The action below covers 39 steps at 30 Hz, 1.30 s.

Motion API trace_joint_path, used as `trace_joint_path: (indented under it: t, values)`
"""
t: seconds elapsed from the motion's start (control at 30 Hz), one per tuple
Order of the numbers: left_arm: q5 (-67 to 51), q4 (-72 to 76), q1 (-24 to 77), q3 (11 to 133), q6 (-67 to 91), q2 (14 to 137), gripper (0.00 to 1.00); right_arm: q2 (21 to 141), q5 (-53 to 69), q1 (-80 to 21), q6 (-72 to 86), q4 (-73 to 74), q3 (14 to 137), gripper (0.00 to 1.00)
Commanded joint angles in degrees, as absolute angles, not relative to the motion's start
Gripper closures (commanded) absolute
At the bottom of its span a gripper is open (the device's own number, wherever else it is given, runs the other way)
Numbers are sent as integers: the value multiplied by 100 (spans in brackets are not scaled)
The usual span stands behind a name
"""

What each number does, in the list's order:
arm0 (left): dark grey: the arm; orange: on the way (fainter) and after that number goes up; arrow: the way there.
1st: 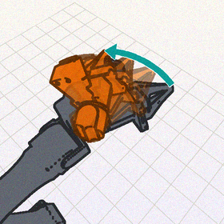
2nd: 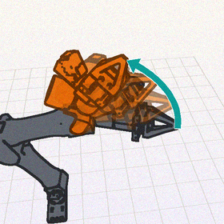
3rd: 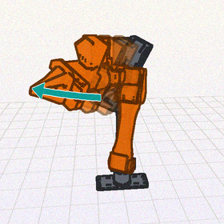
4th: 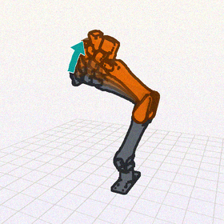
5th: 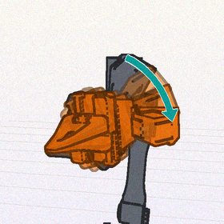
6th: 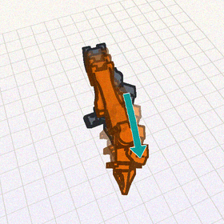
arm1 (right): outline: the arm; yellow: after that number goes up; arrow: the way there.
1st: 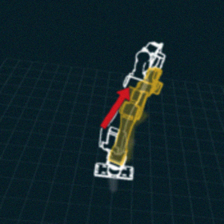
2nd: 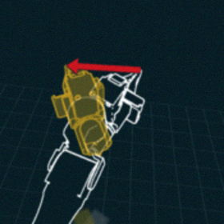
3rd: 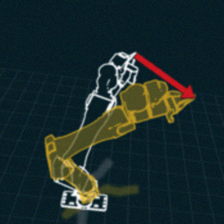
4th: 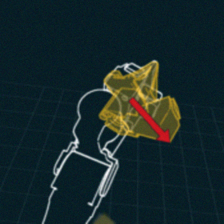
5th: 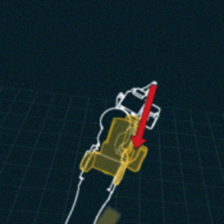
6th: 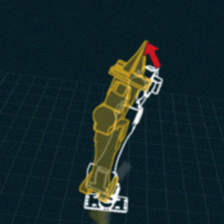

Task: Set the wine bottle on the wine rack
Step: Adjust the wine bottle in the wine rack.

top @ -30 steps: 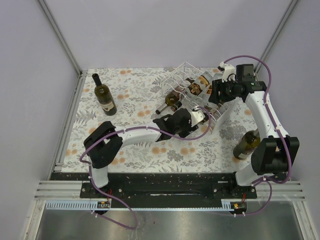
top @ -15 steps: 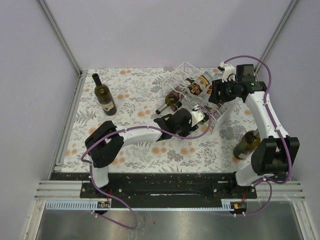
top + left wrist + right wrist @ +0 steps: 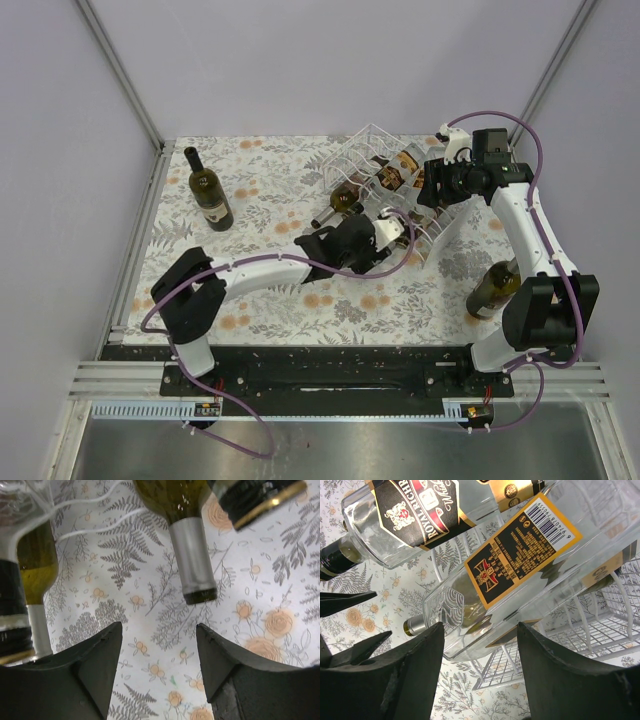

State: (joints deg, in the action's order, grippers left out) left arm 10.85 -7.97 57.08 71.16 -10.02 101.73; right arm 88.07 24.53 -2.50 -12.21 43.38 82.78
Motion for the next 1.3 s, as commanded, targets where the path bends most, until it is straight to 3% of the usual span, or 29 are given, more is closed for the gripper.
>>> trace_joint_path:
  t: [0.0, 0.27, 0.57, 0.87, 1.27]
  values:
    - [783, -948, 5730, 6926, -932, 9528, 35, 8736, 2434, -308, -1476, 5097, 8068, 33]
    - [36, -1625, 5871, 7065, -871, 8833, 35, 8728, 2619, -308, -1503, 5133, 8077, 31]
    - [-677, -1951, 5933, 8260, -291, 9623, 35, 8605, 2645, -308, -1485, 5229, 8059, 28]
    - [-405, -1907, 5933, 8965, -193, 10151, 34, 8394, 2769, -308, -1591, 5476, 8174, 26]
    - [387, -1933, 5933, 9517, -88, 10678, 34, 7770, 1952, -308, -1424, 5072, 8235, 22]
